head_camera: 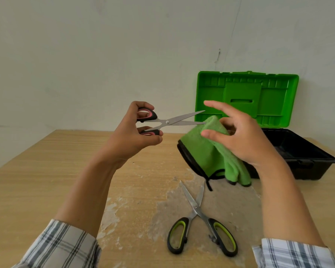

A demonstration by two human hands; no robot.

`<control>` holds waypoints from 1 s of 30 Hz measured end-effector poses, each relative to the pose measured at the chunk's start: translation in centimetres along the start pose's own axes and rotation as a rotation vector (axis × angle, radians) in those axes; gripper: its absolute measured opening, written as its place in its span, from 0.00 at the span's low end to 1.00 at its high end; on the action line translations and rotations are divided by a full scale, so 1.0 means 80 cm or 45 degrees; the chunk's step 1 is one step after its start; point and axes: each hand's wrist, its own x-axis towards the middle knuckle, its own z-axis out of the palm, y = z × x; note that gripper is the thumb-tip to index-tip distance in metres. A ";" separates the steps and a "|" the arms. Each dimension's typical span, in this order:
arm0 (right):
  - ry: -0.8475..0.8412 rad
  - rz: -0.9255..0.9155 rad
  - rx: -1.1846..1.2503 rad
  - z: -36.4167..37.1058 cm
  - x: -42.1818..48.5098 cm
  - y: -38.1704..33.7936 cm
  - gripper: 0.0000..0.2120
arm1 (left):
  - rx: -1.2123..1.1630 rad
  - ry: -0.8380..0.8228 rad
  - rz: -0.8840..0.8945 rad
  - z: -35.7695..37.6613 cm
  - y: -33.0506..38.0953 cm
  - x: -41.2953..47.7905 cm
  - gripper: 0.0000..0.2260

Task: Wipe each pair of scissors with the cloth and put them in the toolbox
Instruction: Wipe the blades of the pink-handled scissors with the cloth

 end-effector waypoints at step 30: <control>-0.061 0.134 -0.494 -0.088 -0.058 0.076 0.14 | 0.543 -0.068 0.111 0.123 -0.006 0.025 0.17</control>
